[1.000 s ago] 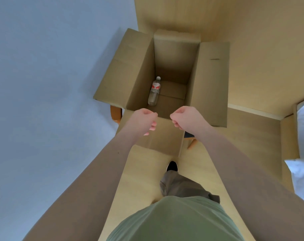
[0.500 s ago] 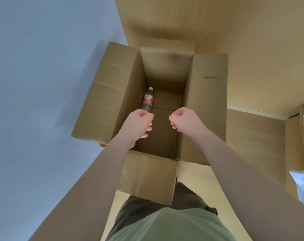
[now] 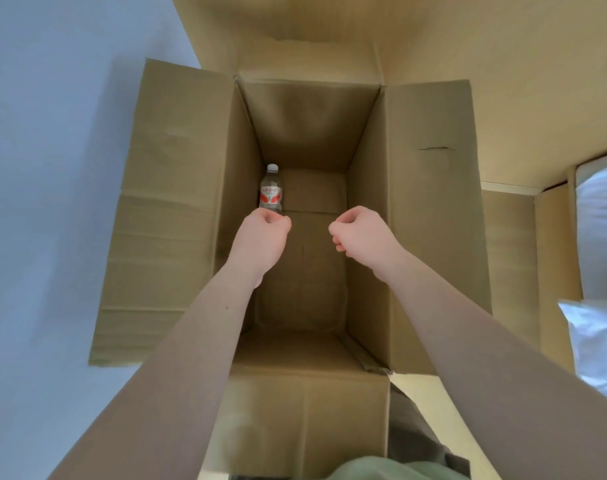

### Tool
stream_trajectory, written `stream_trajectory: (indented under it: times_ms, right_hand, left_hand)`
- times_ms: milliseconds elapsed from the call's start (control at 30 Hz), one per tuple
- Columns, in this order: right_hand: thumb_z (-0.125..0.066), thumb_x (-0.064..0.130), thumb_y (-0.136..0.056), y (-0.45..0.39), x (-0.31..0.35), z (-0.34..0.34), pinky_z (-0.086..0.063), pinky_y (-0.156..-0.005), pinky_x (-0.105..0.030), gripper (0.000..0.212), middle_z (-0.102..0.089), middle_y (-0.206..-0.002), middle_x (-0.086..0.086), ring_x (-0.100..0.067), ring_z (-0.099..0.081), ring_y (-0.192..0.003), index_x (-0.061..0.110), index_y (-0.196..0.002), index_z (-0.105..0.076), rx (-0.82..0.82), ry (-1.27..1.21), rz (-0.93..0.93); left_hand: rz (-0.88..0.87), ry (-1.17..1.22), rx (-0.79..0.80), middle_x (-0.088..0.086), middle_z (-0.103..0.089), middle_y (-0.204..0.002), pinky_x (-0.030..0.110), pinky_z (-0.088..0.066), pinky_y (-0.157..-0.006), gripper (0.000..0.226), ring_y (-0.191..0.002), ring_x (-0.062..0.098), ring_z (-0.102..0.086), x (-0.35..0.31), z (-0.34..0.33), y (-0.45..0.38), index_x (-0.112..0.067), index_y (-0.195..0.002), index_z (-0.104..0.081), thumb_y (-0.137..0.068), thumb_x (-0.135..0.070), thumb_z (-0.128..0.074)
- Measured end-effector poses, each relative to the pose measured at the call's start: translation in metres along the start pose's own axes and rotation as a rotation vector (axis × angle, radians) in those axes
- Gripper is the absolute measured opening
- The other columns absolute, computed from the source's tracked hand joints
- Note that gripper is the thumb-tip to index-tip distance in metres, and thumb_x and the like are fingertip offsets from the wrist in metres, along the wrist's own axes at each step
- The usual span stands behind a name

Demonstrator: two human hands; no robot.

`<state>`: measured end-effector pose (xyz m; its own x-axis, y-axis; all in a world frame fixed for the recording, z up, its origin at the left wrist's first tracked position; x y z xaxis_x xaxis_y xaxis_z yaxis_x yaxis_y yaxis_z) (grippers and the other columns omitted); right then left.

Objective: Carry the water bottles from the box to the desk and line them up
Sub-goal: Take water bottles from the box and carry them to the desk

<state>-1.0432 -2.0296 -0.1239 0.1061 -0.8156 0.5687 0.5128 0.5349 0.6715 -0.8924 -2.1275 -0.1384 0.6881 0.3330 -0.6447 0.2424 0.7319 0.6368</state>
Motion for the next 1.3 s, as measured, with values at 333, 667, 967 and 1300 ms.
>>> stream_trajectory:
  times_ms: [333, 667, 967, 1300]
  right_hand:
    - [-0.062, 0.027, -0.098, -0.089, 0.009, -0.038, -0.059, -0.093, -0.037, 0.026, -0.066, -0.112, -0.002, -0.017, -0.066, -0.102, 0.021, -0.123, -0.059, 0.0, -0.006, -0.04]
    - [-0.062, 0.029, -0.098, -0.165, -0.002, -0.064, -0.045, -0.061, -0.021, 0.018, -0.062, -0.095, 0.007, -0.009, -0.063, -0.084, 0.026, -0.115, -0.057, -0.054, -0.191, -0.132]
    - [-0.062, 0.028, -0.099, -0.2, -0.01, -0.073, -0.037, -0.057, -0.02, 0.017, -0.053, -0.089, 0.012, -0.004, -0.05, -0.077, 0.026, -0.113, -0.051, -0.034, -0.308, -0.19]
    - [-0.062, 0.029, -0.099, -0.233, -0.013, -0.086, -0.034, -0.054, -0.022, 0.03, -0.051, -0.078, 0.009, -0.006, -0.048, -0.068, 0.029, -0.075, -0.045, -0.074, -0.36, -0.297]
  left_hand:
    - [0.034, 0.033, -0.062, -0.001, -0.058, -0.126, 0.028, -0.056, -0.078, 0.03, -0.099, 0.014, -0.06, 0.017, -0.013, -0.091, -0.028, -0.127, -0.054, -0.099, -0.034, -0.062]
    - [0.168, 0.009, -0.127, 0.006, -0.044, -0.145, 0.047, -0.054, -0.102, 0.069, -0.124, 0.028, -0.054, 0.031, -0.058, -0.166, -0.027, -0.151, -0.035, -0.093, -0.039, -0.071]
    - [0.28, -0.012, -0.157, 0.01, -0.04, -0.152, 0.054, -0.045, -0.109, 0.088, -0.134, 0.035, -0.046, 0.053, -0.09, -0.221, -0.029, -0.158, -0.02, -0.089, -0.038, -0.074]
    - [0.388, 0.024, -0.187, 0.014, -0.048, -0.146, 0.055, -0.045, -0.109, 0.09, -0.131, 0.038, -0.05, 0.067, -0.104, -0.275, -0.017, -0.155, -0.021, -0.086, -0.035, -0.077]
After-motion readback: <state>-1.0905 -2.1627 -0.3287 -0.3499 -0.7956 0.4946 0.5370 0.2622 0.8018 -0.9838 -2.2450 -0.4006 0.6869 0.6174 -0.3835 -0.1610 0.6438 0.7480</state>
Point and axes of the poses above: each hand's wrist, its own y-axis away from the middle knuckle, its own z-axis out of the back of the hand, x = y × z, the point moved 3 cm from there along -y, towards the middle knuckle
